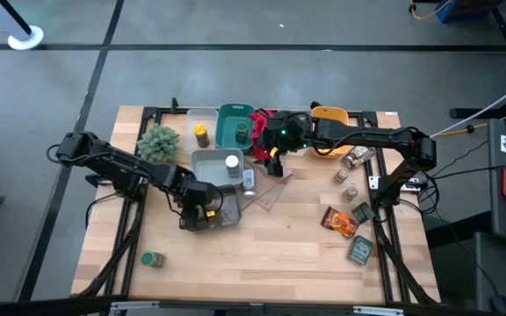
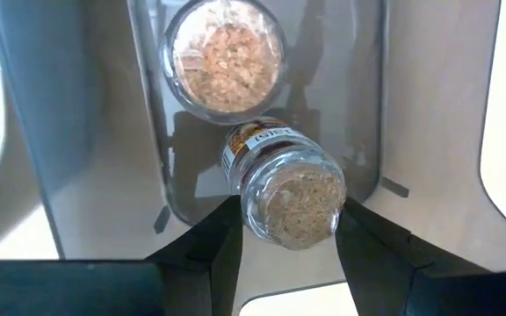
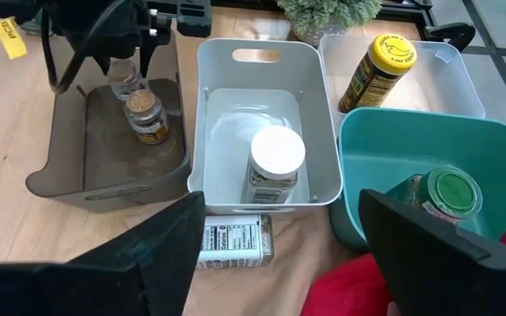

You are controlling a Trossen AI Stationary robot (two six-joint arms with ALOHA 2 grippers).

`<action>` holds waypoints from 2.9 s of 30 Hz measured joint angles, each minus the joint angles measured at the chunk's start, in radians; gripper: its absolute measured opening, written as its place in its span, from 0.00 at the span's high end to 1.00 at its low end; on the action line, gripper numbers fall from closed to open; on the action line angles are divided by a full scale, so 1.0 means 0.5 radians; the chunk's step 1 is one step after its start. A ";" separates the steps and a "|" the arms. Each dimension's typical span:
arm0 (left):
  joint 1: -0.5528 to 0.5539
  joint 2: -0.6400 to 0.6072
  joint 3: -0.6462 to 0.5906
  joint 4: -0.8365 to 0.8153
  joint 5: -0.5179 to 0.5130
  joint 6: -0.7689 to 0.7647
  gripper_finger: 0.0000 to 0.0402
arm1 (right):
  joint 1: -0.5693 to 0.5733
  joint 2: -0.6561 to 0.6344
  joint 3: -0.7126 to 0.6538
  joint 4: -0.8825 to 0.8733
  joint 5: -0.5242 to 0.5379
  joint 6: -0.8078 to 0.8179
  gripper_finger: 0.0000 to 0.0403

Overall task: Sort spices by type
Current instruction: Put the brown seasoning bottle into the black bin, then put the green seasoning bottle into the green bin

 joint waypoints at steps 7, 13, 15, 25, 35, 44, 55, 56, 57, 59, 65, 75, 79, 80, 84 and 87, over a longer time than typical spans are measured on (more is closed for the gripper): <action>0.000 0.000 0.000 0.000 -0.009 0.027 0.61 | 0.000 0.000 0.000 0.000 0.000 0.000 0.25; 0.003 0.000 0.000 0.000 -0.009 -0.034 0.61 | 0.000 0.000 0.000 0.000 0.000 0.000 0.25; 0.003 0.000 0.000 0.000 -0.009 -0.051 0.61 | 0.000 0.000 0.000 0.000 0.000 0.000 0.25; 0.002 0.001 -0.001 0.018 -0.029 -0.028 0.61 | 0.001 0.000 0.000 -0.001 0.000 0.000 0.25; 0.002 0.004 -0.003 0.130 -0.017 -0.135 0.57 | 0.002 0.000 0.000 -0.001 0.000 0.000 0.25; 0.002 0.004 0.025 0.115 0.074 -0.197 0.46 | 0.002 0.000 0.000 -0.001 0.000 0.000 0.25; 0.002 -0.001 0.367 -0.215 0.126 -0.204 0.47 | 0.002 0.000 0.000 -0.002 0.000 0.000 0.25; 0.003 -0.005 0.402 -0.269 0.160 -0.249 0.47 | 0.002 0.000 0.001 -0.002 -0.001 0.000 0.25; 0.002 -0.005 0.435 -0.328 0.206 -0.306 0.47 | 0.002 0.000 0.000 -0.002 0.000 0.000 0.25; -0.002 -0.005 0.490 -0.443 0.327 -0.438 0.47 | 0.002 0.000 0.000 -0.003 0.000 0.000 0.25; -0.119 -0.005 0.528 -0.642 0.772 -0.941 0.47 | 0.002 0.000 0.000 -0.003 -0.001 0.000 0.25; -0.352 -0.004 0.529 -0.631 0.783 -1.025 0.47 | 0.001 0.000 0.000 -0.002 -0.001 0.000 0.25; -0.360 -0.004 0.529 -0.632 0.778 -1.025 0.47 | 0.000 0.000 0.000 -0.002 0.000 0.000 0.25; -0.360 -0.004 0.529 -0.631 0.776 -1.025 0.47 | 0.000 0.000 0.000 -0.002 0.000 0.000 0.25; -0.360 0.001 0.529 -0.632 0.773 -1.025 0.47 | 0.000 0.000 0.000 -0.002 0.000 0.000 0.25; -0.360 0.025 0.529 -0.661 0.781 -1.024 0.47 | 0.000 0.000 0.000 -0.003 0.000 0.000 0.25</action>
